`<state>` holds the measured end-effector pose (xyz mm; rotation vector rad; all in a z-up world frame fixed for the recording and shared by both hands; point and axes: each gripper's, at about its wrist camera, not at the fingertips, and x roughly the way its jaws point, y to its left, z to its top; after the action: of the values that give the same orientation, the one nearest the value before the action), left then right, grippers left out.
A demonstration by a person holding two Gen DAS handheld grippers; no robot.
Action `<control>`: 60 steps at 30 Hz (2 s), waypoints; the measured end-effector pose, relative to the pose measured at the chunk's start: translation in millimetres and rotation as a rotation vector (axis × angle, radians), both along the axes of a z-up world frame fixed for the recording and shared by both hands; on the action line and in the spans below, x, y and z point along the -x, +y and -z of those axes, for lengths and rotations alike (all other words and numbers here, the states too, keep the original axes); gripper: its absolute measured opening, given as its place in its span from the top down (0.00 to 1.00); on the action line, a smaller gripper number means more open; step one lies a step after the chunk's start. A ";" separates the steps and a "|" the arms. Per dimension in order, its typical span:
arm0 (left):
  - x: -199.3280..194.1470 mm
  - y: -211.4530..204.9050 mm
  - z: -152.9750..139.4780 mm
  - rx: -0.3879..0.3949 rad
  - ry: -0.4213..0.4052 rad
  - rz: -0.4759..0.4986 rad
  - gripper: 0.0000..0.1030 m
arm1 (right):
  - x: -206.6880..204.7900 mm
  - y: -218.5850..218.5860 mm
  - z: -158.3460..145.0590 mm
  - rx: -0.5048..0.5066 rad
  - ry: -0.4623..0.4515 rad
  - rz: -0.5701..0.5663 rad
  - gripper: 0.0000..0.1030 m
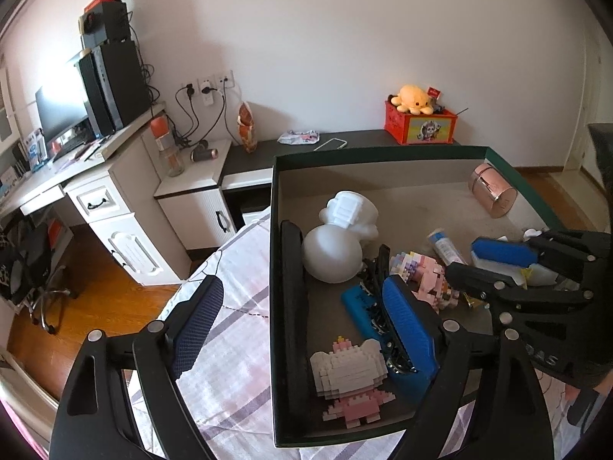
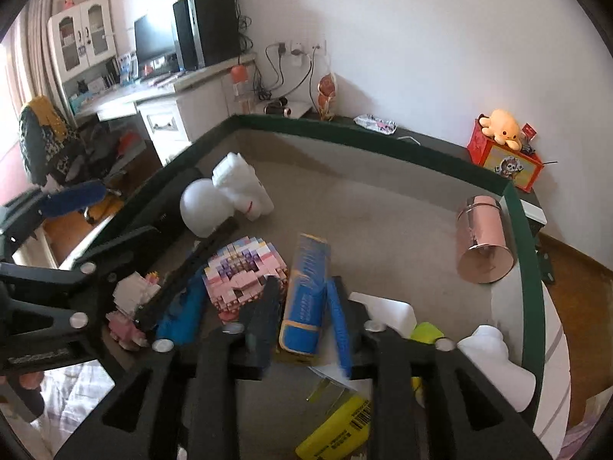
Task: Organize rigid objects
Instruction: 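Lower both items into the pink box and open both tools, then withdraw both tools from the box back over the bed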
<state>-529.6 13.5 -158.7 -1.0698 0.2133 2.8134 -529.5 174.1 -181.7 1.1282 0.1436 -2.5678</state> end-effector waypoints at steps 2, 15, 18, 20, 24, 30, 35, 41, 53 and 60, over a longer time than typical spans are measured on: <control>-0.7 0.6 -0.2 0.006 0.003 0.003 0.15 | -3.9 -0.1 -3.4 -0.003 0.020 0.002 0.56; -11.1 9.2 -14.1 0.001 0.072 0.033 0.00 | -8.5 15.3 -14.2 -0.001 0.088 0.086 0.21; -10.0 11.5 -12.4 0.038 0.075 0.020 0.00 | -9.8 21.8 -17.0 0.010 0.099 0.114 0.17; -7.0 12.5 -9.3 0.040 0.053 0.021 0.00 | -8.9 22.8 -14.9 -0.019 0.097 0.132 0.13; -6.8 16.8 -7.2 0.052 0.048 0.026 0.00 | -7.8 28.7 -11.5 -0.088 0.107 0.192 0.00; -9.0 25.5 -6.3 0.069 0.051 0.049 0.00 | -13.1 36.7 -17.8 -0.061 0.135 0.197 0.00; -2.8 33.5 1.1 0.062 0.000 0.056 0.00 | -14.7 42.1 -21.9 -0.074 0.157 0.224 0.00; -7.4 40.5 -3.6 0.036 -0.032 0.043 0.00 | -22.6 57.0 -27.3 -0.038 0.135 0.247 0.00; -66.0 45.8 -41.8 0.044 0.044 0.015 0.00 | -80.2 66.4 -67.7 -0.014 0.183 0.243 0.00; -122.0 38.1 -72.8 0.009 0.125 0.023 0.00 | -130.2 50.3 -85.0 -0.005 0.213 0.196 0.00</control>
<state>-407.6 51.6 -85.9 -0.8874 0.2491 2.8638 -399.4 224.4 -96.7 0.9080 0.0938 -2.8605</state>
